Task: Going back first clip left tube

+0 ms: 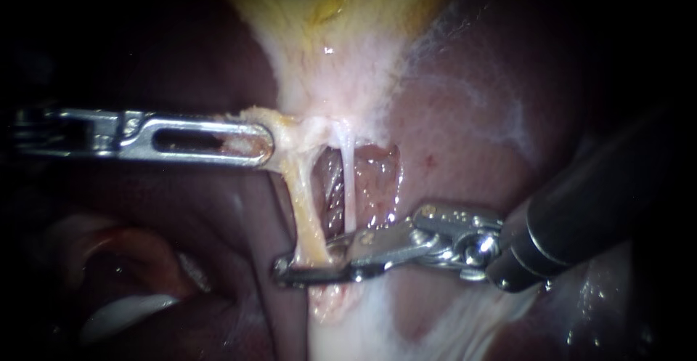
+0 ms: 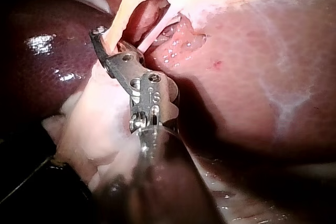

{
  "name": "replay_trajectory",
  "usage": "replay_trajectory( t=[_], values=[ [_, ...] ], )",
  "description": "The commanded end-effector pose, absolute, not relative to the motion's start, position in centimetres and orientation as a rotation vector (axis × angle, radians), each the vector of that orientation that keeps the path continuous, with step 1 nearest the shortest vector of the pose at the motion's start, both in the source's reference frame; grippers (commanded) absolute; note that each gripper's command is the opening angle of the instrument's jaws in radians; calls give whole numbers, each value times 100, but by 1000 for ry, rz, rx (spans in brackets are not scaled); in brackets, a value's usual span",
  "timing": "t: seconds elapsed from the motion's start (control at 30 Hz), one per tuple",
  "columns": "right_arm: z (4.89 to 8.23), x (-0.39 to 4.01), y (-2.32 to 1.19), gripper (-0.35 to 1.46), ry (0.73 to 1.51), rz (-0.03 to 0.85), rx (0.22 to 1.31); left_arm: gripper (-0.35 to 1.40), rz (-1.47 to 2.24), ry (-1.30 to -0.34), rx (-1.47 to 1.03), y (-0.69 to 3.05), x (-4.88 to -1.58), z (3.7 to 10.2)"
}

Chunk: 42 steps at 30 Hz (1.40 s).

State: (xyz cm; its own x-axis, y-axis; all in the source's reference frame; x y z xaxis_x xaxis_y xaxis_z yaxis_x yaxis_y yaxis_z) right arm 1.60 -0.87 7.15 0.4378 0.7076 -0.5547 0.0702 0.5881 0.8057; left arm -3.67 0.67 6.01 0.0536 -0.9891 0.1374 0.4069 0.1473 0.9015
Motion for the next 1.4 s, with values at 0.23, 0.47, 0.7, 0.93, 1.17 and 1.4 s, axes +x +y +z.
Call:
replay_trajectory(
  t=[0.23,0.47,0.7,0.93,1.17,1.4],
  values=[
    [719,161,-89,-22,1070,468,875,-35,-1257,-945,805,67,-367,601],
    [720,165,-89,44,1172,330,758,-35,-1257,-945,805,67,-367,601],
    [721,164,-87,50,1184,311,670,-35,-1257,-945,805,67,-367,601],
    [718,154,-82,50,1201,259,619,-35,-1257,-945,805,67,-367,601],
    [709,123,-70,50,1208,235,572,-35,-1257,-945,805,67,-366,601],
    [678,84,-48,50,1219,207,529,-35,-1257,-945,805,67,-366,601]
  ],
)
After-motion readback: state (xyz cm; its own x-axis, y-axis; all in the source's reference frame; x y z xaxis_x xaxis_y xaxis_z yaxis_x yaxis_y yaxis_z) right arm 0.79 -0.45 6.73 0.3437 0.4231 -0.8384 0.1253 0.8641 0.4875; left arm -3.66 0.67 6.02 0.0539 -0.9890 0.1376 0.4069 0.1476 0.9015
